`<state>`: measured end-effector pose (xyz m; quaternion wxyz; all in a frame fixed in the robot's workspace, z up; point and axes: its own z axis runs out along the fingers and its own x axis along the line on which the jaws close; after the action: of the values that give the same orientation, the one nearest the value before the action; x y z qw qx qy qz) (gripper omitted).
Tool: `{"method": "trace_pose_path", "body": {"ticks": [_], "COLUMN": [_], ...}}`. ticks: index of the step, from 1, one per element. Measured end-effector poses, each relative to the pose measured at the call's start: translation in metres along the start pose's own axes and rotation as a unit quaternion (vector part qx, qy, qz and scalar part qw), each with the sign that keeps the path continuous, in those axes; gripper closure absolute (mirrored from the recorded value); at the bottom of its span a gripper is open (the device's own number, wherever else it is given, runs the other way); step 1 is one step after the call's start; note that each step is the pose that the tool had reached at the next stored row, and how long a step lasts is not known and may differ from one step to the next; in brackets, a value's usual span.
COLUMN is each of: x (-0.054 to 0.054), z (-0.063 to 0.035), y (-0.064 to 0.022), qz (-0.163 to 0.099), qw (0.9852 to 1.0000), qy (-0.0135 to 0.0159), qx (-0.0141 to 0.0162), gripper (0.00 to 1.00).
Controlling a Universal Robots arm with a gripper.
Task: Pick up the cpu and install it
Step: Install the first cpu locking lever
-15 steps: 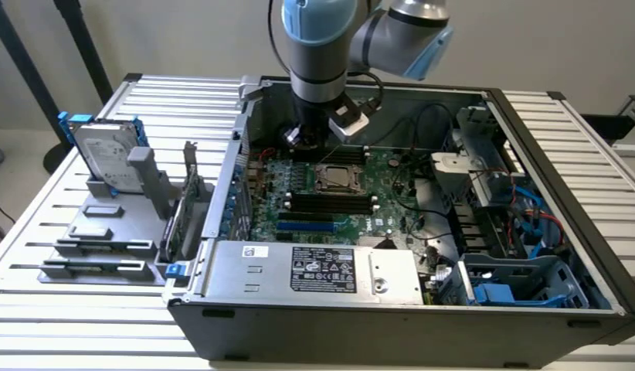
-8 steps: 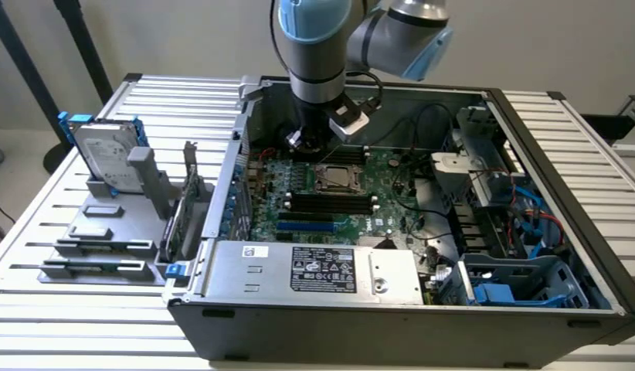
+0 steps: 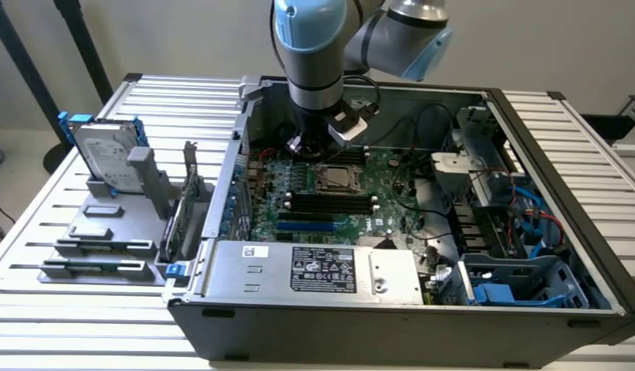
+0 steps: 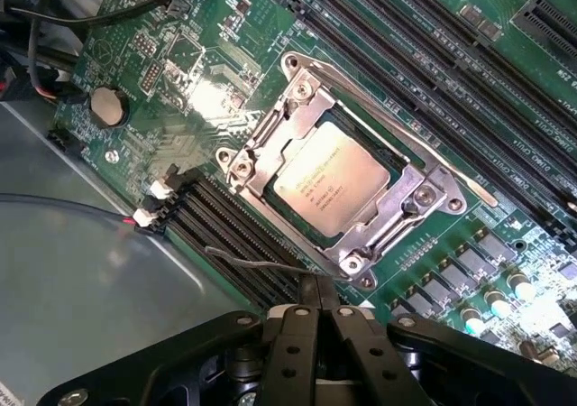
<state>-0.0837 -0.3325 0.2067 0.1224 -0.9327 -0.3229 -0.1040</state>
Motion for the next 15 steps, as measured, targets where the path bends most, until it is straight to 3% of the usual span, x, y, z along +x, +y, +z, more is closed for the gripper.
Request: {"method": "trace_pose_path", "body": {"ticks": [5, 11, 15], "x": [0.0, 0.0016, 0.0013], "z": [0.0027, 0.0076, 0.0099], "y": [-0.0006, -0.0034, -0.0034], "qz": [-0.002, -0.004, -0.005], "qw": [1.0, 0.9999, 0.9999], "qy": [0.0012, 0.0058, 0.0072], "qx": [-0.0056, -0.0111, -0.014], "gripper": [0.89, 0.89, 0.89]}}
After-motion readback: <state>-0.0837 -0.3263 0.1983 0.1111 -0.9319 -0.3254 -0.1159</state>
